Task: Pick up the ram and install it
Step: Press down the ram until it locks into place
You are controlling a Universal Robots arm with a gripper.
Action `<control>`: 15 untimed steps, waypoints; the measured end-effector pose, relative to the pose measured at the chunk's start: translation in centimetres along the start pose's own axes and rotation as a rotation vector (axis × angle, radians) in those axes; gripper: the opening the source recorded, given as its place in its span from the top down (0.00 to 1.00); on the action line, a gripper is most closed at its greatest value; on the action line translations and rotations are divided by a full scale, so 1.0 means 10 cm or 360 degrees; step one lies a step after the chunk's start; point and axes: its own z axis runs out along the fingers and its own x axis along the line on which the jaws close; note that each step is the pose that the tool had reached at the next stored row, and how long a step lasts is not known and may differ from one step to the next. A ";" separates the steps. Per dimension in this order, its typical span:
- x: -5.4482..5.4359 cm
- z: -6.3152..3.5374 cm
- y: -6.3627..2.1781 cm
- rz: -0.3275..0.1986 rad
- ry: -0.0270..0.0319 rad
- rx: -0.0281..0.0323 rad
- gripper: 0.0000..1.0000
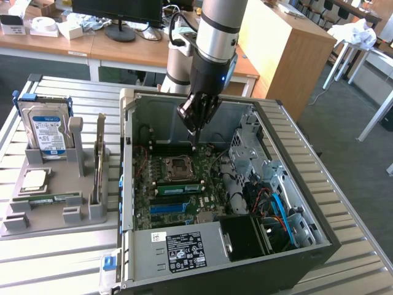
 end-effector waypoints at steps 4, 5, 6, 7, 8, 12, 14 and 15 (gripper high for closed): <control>0.00 0.006 0.001 0.0088 -0.00019 -0.00004 0.90; 0.00 0.008 0.001 0.0110 -0.00024 -0.00005 0.90; 0.00 0.009 0.001 0.0131 -0.00028 -0.00005 0.90; 0.00 0.011 0.001 0.0155 -0.00034 -0.00007 0.90; 0.00 0.012 0.001 0.0177 -0.00037 -0.00007 0.90; 0.00 0.018 0.002 0.0263 -0.00056 -0.00011 0.90; 0.00 0.021 0.003 0.0309 -0.00067 -0.00013 0.90; 0.00 0.022 0.003 0.0331 -0.00071 -0.00013 0.90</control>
